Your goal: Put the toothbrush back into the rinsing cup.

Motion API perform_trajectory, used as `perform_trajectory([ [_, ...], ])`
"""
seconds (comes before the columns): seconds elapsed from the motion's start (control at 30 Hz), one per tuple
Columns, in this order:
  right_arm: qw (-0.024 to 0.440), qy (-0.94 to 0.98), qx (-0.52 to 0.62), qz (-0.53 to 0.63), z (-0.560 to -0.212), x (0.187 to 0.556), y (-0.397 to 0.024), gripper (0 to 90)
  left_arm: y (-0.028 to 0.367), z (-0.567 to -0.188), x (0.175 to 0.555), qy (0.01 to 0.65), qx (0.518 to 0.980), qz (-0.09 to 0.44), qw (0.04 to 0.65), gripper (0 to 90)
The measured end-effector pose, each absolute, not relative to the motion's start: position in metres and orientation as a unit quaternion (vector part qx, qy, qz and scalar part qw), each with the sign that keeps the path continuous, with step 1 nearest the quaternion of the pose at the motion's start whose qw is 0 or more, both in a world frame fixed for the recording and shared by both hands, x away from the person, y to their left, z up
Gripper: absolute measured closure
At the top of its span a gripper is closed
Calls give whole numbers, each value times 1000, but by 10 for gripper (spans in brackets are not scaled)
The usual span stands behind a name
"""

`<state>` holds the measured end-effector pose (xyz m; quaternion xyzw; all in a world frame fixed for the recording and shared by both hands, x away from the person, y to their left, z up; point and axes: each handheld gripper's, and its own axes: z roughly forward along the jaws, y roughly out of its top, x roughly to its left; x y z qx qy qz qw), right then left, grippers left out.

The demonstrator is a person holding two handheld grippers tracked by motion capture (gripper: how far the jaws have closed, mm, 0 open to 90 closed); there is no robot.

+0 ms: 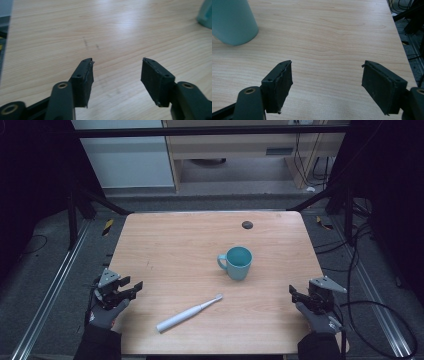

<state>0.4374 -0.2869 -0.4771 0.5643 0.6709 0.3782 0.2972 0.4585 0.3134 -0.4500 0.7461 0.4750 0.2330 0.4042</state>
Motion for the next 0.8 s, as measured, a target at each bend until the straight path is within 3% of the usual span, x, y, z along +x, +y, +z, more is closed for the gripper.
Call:
perform_trajectory([
  [0.47, 296, 669, 559, 391, -474, 431, -278, 289, 283, -439, 446, 427, 789, 172, 407, 568],
  [0.67, 292, 674, 554, 392, -473, 430, -275, 312, 274, -443, 442, 415, 807, 151, 392, 682],
  [0.8, 287, 678, 549, 394, -473, 430, -272, 325, 267, -445, 436, 409, 821, 132, 377, 805],
])
